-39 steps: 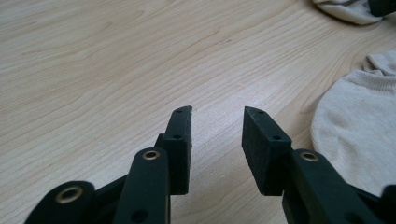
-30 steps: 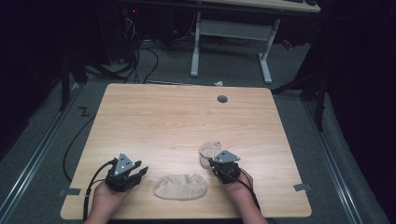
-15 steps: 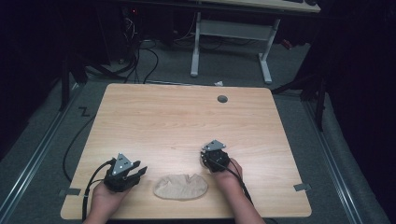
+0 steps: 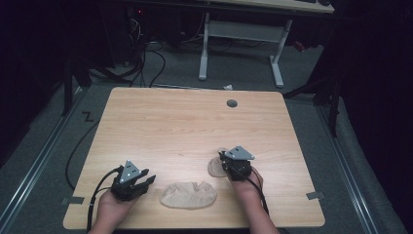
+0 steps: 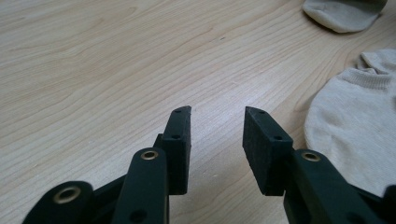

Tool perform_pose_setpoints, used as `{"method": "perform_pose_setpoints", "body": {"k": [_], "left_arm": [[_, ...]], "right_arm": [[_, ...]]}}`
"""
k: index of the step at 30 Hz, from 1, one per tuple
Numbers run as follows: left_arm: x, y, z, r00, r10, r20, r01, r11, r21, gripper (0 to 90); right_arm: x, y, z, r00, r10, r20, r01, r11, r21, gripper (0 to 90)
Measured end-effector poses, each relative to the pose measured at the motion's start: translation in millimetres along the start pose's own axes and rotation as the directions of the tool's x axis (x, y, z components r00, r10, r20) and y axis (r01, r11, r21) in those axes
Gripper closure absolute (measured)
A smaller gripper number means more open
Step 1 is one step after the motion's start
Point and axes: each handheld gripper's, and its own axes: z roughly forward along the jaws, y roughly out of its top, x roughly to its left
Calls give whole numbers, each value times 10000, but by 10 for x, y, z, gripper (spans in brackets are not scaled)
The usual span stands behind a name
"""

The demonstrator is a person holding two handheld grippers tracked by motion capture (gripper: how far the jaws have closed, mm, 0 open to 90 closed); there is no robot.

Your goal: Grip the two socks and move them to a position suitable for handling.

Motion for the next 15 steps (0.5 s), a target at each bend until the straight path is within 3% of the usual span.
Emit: {"method": "perform_pose_setpoints", "body": {"k": [3,8,15], "left_arm": [[-4,0,3,10000,-27,-21,27,10000,-10,624],[-7,0,-6,10000,-45,-38,45,10000,-25,624],[0,-4,-24,10000,3,8,-3,10000,-45,622]], "right_arm": [[-112,-58,-144,9991,411,45,-410,9989,-208,831],[-214,-129,-218,9975,686,143,-683,9975,-205,831],[-291,-252,-315,9971,629,436,-630,9980,14,821]]}}
